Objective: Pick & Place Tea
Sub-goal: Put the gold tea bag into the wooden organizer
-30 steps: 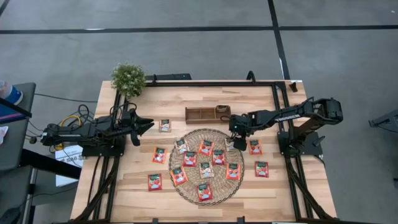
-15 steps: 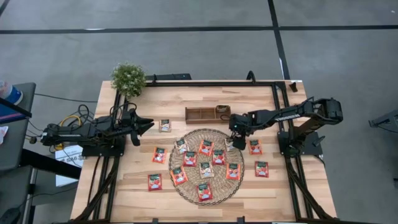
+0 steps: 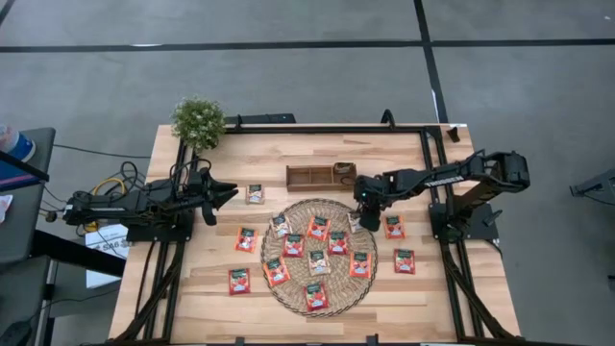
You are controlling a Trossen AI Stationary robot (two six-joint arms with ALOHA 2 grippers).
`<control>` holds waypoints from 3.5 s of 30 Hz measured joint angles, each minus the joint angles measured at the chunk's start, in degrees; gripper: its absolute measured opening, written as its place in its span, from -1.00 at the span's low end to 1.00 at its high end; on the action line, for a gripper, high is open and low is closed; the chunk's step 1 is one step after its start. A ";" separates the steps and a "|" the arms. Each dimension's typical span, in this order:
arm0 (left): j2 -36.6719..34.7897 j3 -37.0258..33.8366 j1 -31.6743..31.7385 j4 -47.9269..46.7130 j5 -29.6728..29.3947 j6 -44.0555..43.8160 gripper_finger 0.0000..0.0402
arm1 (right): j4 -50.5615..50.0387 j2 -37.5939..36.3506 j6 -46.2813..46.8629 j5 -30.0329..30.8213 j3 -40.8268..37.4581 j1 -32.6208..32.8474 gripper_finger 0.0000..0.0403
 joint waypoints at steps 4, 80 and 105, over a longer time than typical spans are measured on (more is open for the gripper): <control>-0.01 0.00 0.01 -0.02 0.00 0.00 -0.52 | -0.52 -0.02 0.12 -0.11 0.00 0.23 -0.44; -0.01 0.00 -0.01 0.00 -0.02 0.28 -0.52 | -1.57 7.45 1.69 -0.52 3.76 -1.50 -0.19; -0.01 0.00 -0.01 0.00 0.00 -0.07 -0.52 | -3.32 7.06 1.77 -2.45 3.88 -1.72 -0.70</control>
